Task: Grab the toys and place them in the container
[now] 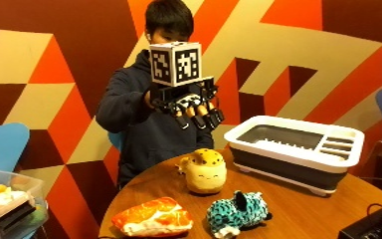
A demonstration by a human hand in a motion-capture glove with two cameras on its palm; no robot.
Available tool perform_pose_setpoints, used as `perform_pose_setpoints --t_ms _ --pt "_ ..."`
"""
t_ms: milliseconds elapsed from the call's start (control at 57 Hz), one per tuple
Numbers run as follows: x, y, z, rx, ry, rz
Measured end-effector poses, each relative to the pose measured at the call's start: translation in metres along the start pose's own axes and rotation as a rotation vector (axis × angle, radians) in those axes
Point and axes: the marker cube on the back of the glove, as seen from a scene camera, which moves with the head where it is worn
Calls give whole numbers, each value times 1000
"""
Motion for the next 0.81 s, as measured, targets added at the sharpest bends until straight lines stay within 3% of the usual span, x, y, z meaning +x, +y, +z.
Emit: perform_pose_setpoints --t_ms 316,614,806 --pt "4 -42 22 -22 -21 -16" --pt "15 -128 112 -181 -35 -19" --pt "9 -143 172 -210 -7 -89"
